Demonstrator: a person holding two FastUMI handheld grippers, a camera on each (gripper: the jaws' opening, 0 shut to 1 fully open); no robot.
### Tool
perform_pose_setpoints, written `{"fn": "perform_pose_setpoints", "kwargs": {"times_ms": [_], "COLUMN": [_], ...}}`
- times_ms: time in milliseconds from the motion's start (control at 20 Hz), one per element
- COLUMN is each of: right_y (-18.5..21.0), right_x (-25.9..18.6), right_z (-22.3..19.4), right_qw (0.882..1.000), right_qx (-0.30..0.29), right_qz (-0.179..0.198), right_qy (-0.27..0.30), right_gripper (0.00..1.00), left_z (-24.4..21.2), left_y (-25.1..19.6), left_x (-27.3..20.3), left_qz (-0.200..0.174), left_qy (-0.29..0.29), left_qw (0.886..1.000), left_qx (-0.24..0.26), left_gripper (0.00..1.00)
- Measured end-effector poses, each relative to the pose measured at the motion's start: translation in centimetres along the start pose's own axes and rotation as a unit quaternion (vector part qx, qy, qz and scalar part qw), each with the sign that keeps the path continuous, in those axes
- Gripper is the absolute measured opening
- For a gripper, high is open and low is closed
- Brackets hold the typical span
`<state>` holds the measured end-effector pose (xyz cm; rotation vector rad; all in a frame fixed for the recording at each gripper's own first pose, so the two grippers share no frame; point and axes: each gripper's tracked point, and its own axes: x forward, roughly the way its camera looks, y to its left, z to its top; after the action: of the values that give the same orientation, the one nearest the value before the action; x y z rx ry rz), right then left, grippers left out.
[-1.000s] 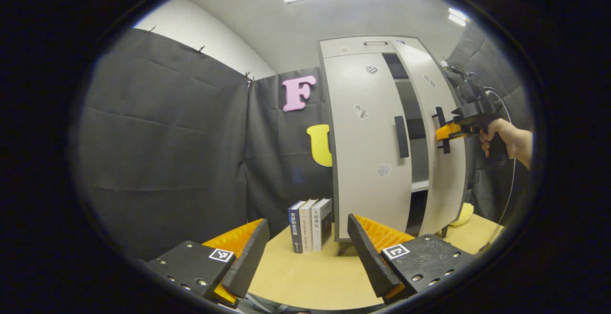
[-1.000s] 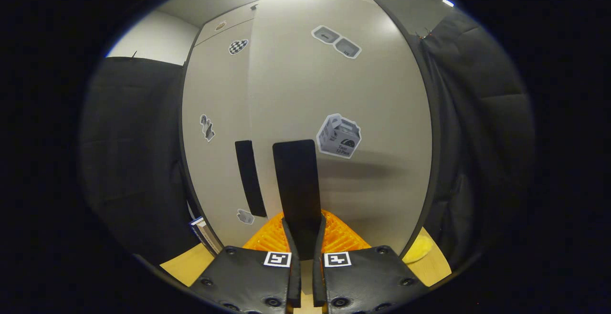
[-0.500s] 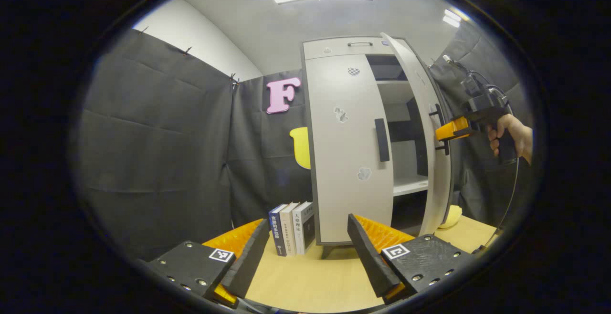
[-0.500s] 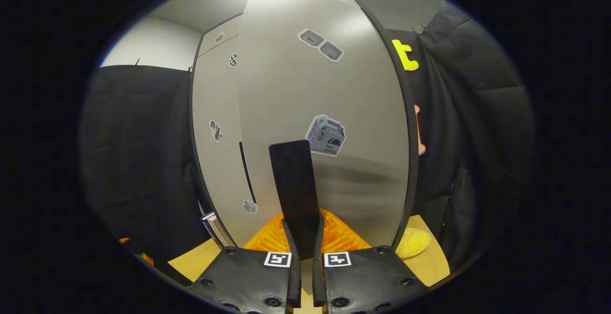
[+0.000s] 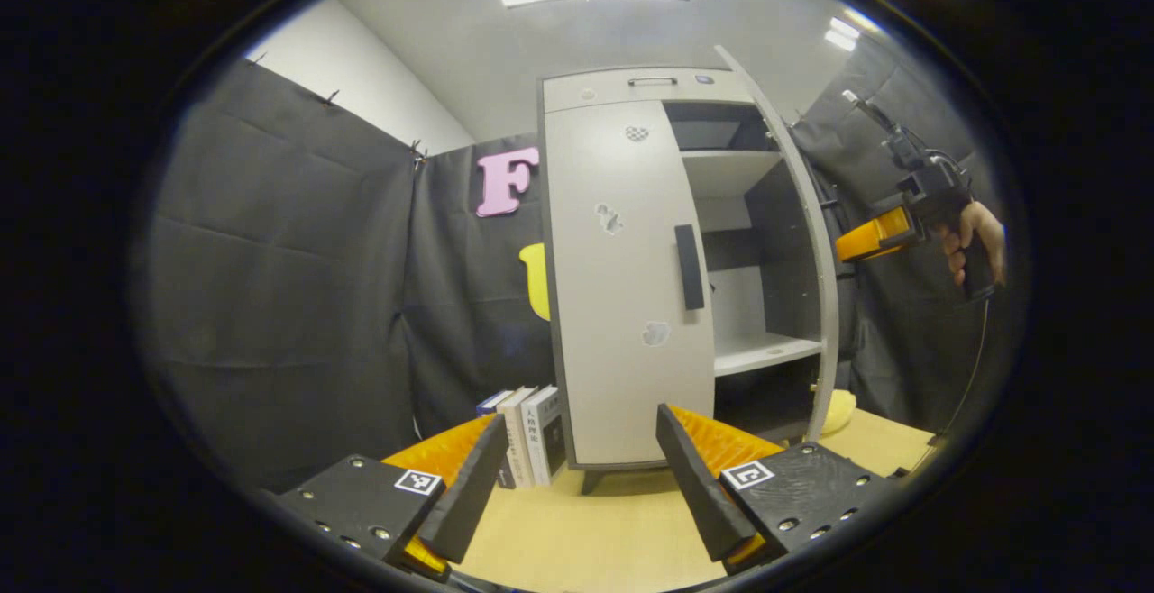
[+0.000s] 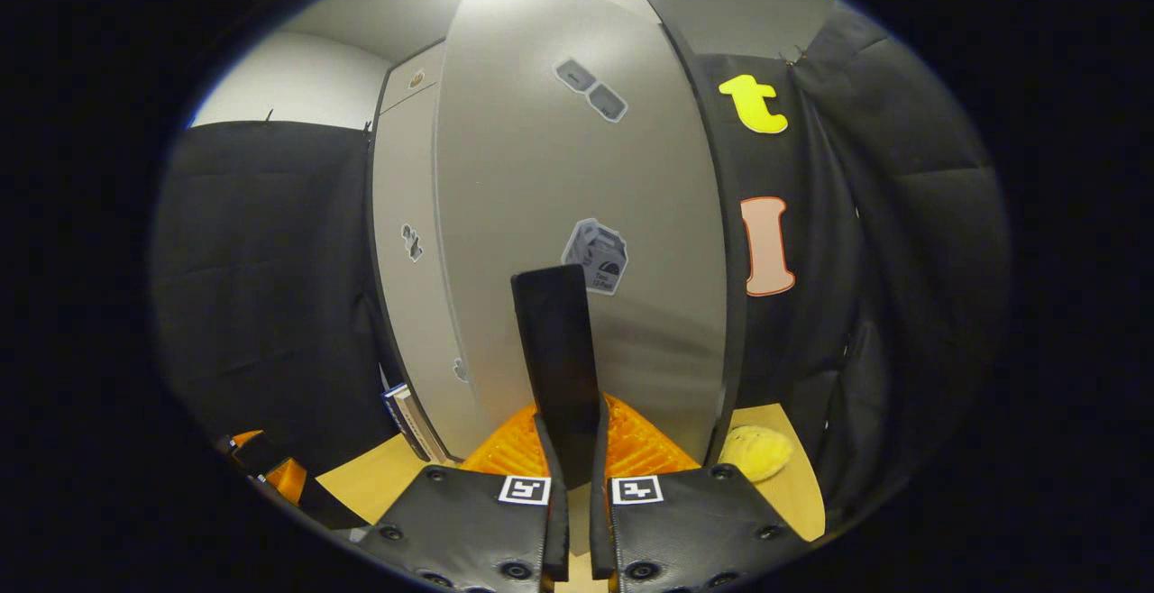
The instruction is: Open the right door of the double-door shoe cabinet with the right hand, and open the left door with the left hand.
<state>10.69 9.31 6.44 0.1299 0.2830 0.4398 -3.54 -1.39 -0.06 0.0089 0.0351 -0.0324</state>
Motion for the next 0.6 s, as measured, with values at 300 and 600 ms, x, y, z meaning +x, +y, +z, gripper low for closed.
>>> {"fn": "perform_pose_setpoints", "kwargs": {"times_ms": [300,600], "right_y": [-1.8,-4.1], "right_x": [-1.7,-3.1], "right_z": [-0.1,0.1], "right_qw": [1.0,1.0], "right_qx": [-0.01,-0.025], "right_qz": [-0.003,-0.017], "right_qy": [0.003,0.004], "right_gripper": [0.07,0.1], "left_z": [0.1,0.1], "left_y": [-2.8,-5.4], "left_x": [0.5,1.1], "left_qz": [-0.023,-0.04], "left_qy": [-0.001,-0.001], "left_qw": [1.0,0.999], "left_qx": [0.008,0.009], "left_gripper": [1.0,1.0]}}
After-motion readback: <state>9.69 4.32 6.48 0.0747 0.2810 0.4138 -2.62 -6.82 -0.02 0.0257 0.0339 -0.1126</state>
